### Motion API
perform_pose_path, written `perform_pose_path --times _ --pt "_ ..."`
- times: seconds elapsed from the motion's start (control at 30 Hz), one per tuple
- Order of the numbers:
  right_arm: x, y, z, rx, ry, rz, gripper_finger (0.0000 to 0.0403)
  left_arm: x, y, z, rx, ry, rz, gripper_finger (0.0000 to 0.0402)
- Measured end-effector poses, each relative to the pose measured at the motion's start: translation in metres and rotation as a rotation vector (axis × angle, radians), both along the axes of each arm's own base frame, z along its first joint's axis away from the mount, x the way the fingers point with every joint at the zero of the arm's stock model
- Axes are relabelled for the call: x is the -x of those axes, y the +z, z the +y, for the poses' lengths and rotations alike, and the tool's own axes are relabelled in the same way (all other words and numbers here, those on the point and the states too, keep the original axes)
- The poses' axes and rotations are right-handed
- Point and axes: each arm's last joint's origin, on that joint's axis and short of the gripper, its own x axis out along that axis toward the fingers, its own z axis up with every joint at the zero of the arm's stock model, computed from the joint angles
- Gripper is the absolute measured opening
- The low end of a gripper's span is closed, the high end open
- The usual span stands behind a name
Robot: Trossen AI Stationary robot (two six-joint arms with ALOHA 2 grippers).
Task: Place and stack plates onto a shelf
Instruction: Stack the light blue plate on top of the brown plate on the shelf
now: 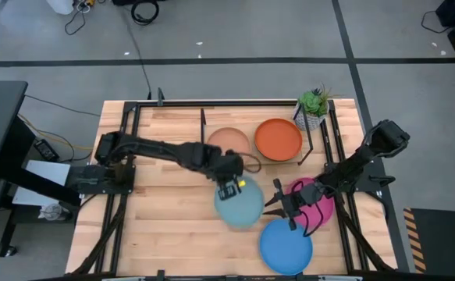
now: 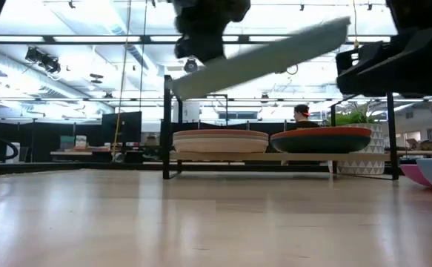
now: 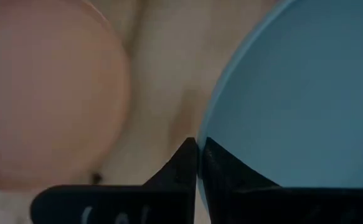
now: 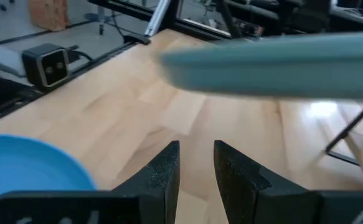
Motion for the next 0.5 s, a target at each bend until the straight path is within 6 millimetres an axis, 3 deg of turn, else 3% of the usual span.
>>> perform_pose_path --times 0.23,0.5 --pt "0.006 0.000 0.009 -0.019 0.010 0.008 0.0104 -0.007 0.027 0.042 -0.240 0.101 -0.080 0.0018" --pt "0.011 0.000 0.016 -0.027 -0.013 0.005 0.0104 -0.004 0.029 0.100 -0.279 0.254 -0.080 0.0018"
